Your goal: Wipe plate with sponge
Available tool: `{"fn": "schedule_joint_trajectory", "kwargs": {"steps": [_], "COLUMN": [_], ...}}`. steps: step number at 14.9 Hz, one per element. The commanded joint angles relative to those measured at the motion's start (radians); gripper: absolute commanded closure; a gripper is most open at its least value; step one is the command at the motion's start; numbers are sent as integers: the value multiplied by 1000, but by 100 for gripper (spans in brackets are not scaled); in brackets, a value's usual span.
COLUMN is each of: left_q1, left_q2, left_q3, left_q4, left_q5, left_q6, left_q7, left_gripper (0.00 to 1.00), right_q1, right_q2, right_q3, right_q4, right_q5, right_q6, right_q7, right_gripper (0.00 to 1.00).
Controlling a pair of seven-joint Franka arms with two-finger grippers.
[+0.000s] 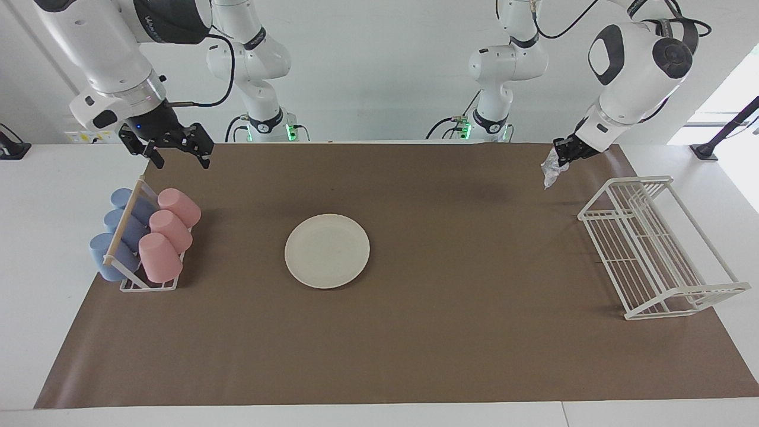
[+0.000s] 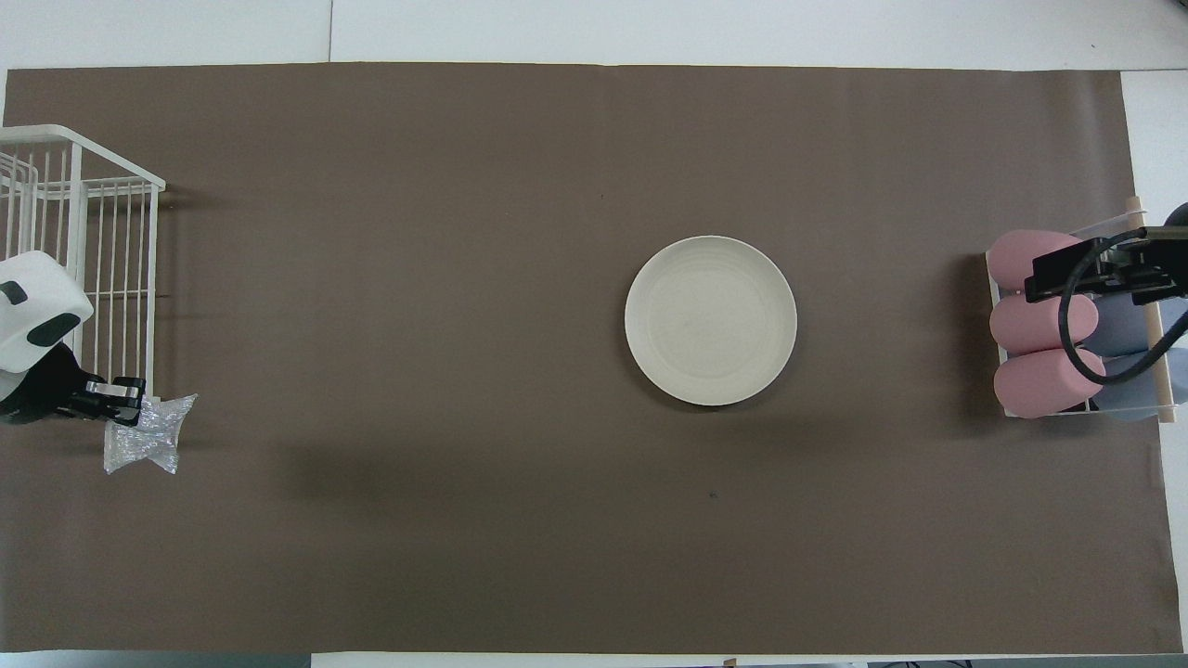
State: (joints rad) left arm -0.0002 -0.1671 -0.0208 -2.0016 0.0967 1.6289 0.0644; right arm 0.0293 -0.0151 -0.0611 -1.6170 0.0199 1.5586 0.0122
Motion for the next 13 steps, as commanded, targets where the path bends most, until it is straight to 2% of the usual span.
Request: {"fn": "schedule_joint_trajectory", "kwargs": {"steps": [1, 3, 6, 9, 13], "left_q1": [-55, -72, -73, -96, -115], "left_q2": [52, 72, 110, 168, 306], "left_q3": [5, 5, 5, 5, 5], "left_q4": [95, 136, 207, 214, 271], "left_q5": [194, 341, 484, 677, 785], "left_q6": [-11, -12, -7, 35, 35], "left_q7": [8, 8, 5, -17, -262], "left_gripper": [100, 100, 100, 100, 100], "right_q1": [-6, -6, -11, -15, -3], "right_q2": [11, 9, 12, 20, 18], "right_q3": [0, 1, 0, -2, -2], "right_q4": [23, 25, 51, 69, 74], "right_q5": [50, 52, 39, 25, -8], "right_q6": [-20, -28, -28, -37, -35], "right_q7": [-8, -11, -14, -44, -25], "right_gripper": [0, 0, 0, 0, 0]}}
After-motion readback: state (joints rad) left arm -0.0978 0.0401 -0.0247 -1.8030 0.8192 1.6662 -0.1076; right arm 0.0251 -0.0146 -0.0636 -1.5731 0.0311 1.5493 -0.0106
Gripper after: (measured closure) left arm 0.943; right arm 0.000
